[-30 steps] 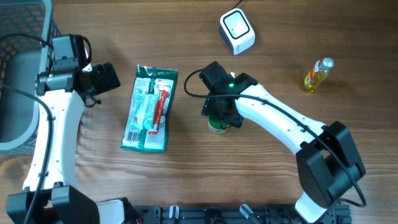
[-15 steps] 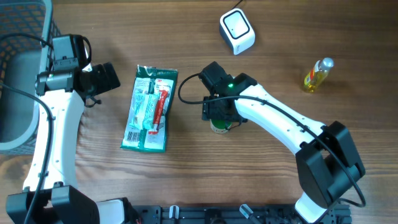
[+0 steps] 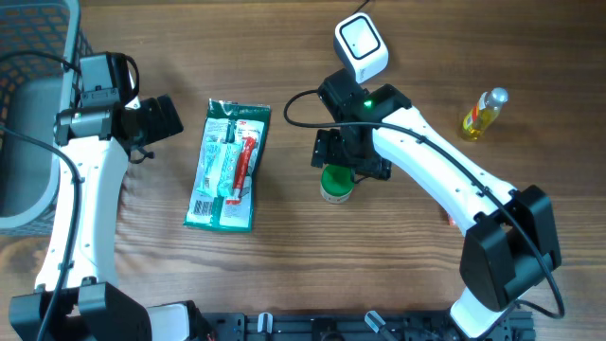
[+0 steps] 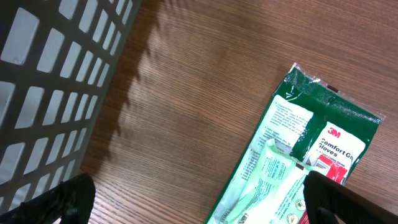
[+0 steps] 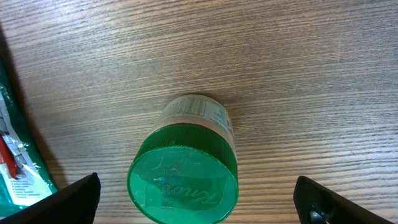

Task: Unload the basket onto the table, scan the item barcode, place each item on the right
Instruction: 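Lower the right gripper and grasp the jar by its green lid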

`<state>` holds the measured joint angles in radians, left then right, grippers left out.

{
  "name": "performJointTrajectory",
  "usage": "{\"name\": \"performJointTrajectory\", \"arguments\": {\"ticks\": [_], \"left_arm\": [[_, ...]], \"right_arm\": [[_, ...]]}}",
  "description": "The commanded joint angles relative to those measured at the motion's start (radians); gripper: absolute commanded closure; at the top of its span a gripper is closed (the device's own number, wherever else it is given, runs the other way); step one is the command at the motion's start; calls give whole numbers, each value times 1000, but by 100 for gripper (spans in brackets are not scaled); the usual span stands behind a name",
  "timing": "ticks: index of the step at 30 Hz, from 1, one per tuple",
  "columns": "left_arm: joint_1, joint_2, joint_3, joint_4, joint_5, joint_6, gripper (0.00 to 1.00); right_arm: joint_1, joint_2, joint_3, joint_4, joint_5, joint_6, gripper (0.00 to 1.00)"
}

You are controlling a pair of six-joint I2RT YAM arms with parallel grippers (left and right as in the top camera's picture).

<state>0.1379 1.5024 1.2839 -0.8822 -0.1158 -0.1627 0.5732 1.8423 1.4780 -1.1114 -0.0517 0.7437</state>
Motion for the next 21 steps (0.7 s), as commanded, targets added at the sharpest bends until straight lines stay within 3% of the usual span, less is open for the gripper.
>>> {"name": "performJointTrajectory", "arguments": {"ticks": [1, 8, 15, 21], "left_arm": [[3, 3, 1, 2, -9, -9, 0], [3, 3, 1, 2, -9, -9, 0], [3, 3, 1, 2, -9, -9, 0], [3, 3, 1, 2, -9, -9, 0]], "right_arm": [[4, 17, 1, 0, -8, 28, 0], [47, 17, -53, 17, -13, 72, 0], [72, 17, -175, 155, -9, 158, 0], [72, 17, -195, 174, -4, 142, 20]]}}
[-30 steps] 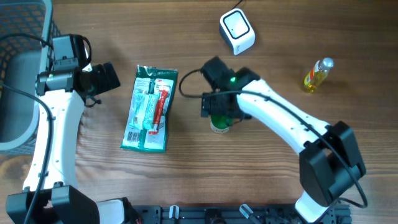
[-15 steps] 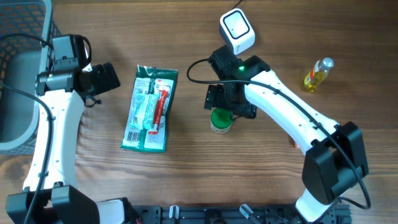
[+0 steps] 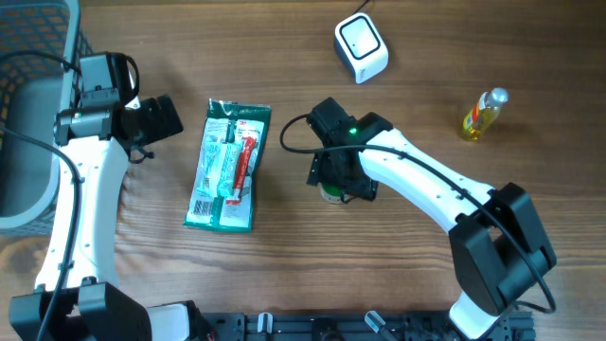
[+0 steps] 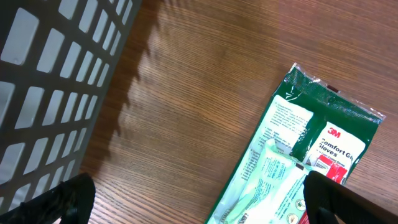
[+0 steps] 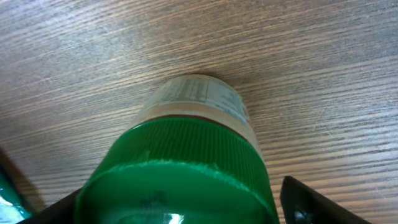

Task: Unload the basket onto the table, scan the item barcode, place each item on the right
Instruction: 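Lower the right gripper and grasp the jar by its green lid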

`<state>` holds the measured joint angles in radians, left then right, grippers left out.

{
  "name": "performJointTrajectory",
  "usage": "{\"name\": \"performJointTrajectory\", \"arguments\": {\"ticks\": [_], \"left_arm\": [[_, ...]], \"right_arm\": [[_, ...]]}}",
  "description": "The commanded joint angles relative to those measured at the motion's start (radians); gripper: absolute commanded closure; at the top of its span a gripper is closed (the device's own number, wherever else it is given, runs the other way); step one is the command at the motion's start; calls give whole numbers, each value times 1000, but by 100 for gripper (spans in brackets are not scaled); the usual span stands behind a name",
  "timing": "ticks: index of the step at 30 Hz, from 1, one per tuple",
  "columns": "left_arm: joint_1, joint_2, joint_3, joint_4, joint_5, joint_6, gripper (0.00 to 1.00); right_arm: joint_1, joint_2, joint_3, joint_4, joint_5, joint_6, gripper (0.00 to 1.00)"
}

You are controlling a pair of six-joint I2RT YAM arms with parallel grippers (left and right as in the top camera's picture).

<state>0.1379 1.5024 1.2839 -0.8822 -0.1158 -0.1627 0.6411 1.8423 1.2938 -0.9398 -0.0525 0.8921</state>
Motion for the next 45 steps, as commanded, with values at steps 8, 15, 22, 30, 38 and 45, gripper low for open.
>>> {"name": "performJointTrajectory", "arguments": {"ticks": [8, 15, 22, 30, 38, 45], "left_arm": [[3, 3, 1, 2, -9, -9, 0], [3, 3, 1, 2, -9, -9, 0], [3, 3, 1, 2, -9, -9, 0], [3, 3, 1, 2, -9, -9, 0], [3, 3, 1, 2, -9, -9, 0], [3, 3, 1, 2, -9, -9, 0]], "right_arm": [[3, 17, -10, -3, 75, -248, 36], [3, 17, -10, 12, 272, -577, 31], [3, 17, -8, 25, 230, -467, 0], [-35, 16, 84, -84, 135, -228, 0], [-45, 17, 67, -16, 106, -233, 0], [-45, 19, 39, 27, 142, -234, 0]]}}
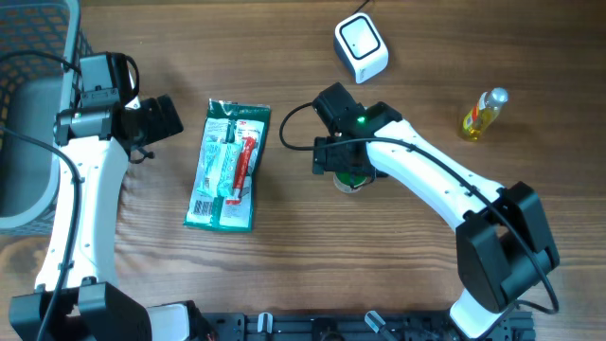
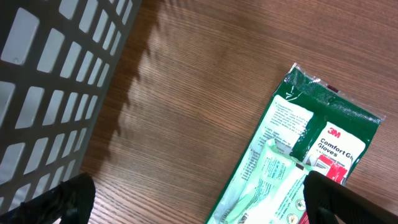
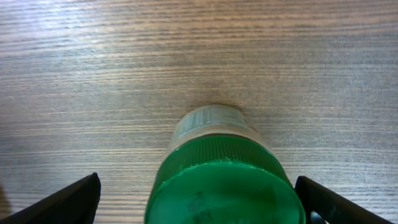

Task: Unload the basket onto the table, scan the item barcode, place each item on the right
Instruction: 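Lower the right gripper and grasp the jar by its green lid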

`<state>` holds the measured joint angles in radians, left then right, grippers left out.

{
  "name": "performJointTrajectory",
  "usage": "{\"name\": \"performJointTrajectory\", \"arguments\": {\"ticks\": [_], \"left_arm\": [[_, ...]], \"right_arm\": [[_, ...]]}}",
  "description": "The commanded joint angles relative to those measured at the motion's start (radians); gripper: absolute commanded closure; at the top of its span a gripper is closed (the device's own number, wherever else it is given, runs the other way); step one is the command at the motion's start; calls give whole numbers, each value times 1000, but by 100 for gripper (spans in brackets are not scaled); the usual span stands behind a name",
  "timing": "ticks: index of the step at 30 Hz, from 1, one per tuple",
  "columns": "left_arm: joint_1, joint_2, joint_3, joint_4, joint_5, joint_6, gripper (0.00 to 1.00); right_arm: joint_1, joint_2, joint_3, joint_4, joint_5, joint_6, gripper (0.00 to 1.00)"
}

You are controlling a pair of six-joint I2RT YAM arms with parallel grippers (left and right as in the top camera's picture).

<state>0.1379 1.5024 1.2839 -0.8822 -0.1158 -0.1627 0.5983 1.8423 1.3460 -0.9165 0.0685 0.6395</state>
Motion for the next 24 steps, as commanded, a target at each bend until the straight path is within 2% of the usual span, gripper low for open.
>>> {"name": "performJointTrajectory", "arguments": {"ticks": [1, 24], "left_arm": [[3, 3, 1, 2, -9, -9, 0], [3, 3, 1, 2, -9, -9, 0]], "right_arm": [[-2, 19, -13, 5, 21, 19, 0], [-2, 19, -13, -12, 21, 41, 0]]}}
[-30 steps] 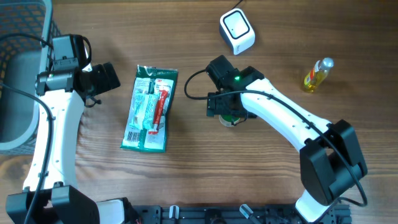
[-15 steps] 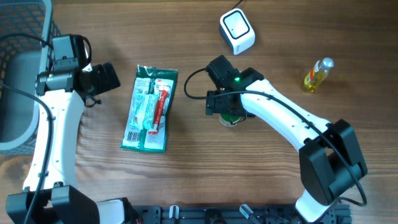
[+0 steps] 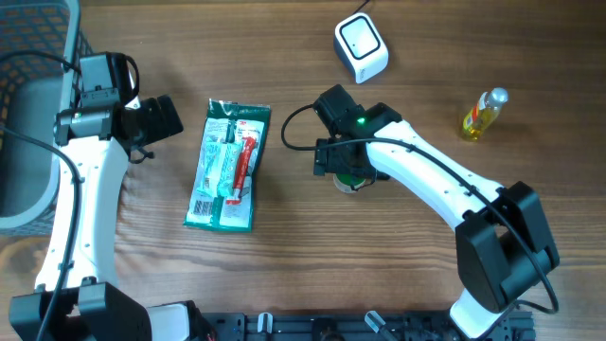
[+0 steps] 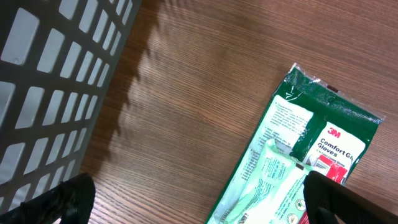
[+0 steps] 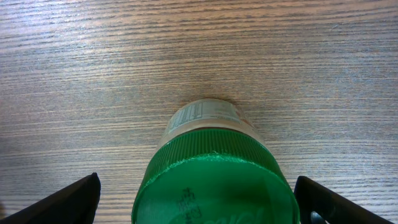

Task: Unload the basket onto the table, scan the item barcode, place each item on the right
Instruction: 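Lower the right gripper and grasp the jar by its green lid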

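A jar with a green ribbed lid [image 5: 214, 180] and a pale label stands upright on the wooden table, mostly hidden under my right gripper [image 3: 347, 170] in the overhead view. In the right wrist view my right gripper [image 5: 199, 208] is open. Its fingertips [image 5: 68, 199] stand either side of the lid with a gap on both sides. The white barcode scanner [image 3: 362, 45] sits at the far edge, behind the jar. My left gripper [image 3: 156, 118] hangs open to the left of the green glove packet [image 3: 227, 163], holding nothing.
A dark mesh basket [image 3: 28, 114] fills the left edge and shows as a grid [image 4: 56, 81] in the left wrist view. A small yellow oil bottle [image 3: 483, 114] stands at the right. The glove packet [image 4: 305, 162] lies flat to the jar's left.
The green lid fills slightly more of the right wrist view, so my right gripper stands a little closer to it. The left arm, packet, scanner and bottle have not moved.
My right gripper first hung open above the jar, its arm covering part of the scanner. It then stood lower and nearer, the lid large and off-centre. Later the lid sat centred between the open fingers, as now. The left arm has stayed still by the packet.
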`<state>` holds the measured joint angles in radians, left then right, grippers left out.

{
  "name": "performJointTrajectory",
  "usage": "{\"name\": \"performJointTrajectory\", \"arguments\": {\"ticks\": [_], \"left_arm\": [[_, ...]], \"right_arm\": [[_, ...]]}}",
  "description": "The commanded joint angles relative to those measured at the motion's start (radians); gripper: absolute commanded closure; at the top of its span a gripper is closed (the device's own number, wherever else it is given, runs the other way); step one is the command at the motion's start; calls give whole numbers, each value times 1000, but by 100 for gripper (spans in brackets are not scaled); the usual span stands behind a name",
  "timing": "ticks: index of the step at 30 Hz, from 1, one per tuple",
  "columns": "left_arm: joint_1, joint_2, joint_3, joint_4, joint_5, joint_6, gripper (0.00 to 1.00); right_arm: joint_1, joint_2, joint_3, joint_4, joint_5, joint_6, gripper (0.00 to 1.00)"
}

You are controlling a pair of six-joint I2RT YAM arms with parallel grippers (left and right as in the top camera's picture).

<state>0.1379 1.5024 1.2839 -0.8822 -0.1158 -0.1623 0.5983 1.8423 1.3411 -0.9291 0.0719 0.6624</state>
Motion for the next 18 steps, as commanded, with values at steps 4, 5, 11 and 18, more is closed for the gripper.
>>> {"name": "performJointTrajectory", "arguments": {"ticks": [4, 5, 11, 18], "left_arm": [[3, 3, 1, 2, -9, -10, 0], [3, 3, 1, 2, -9, -10, 0], [3, 3, 1, 2, -9, -10, 0], [3, 3, 1, 2, -9, -10, 0]], "right_arm": [[-2, 19, -8, 5, 18, 19, 0], [-2, 19, -8, 5, 18, 19, 0], [-2, 19, -8, 10, 18, 19, 0], [-2, 19, -8, 78, 18, 17, 0]]}}
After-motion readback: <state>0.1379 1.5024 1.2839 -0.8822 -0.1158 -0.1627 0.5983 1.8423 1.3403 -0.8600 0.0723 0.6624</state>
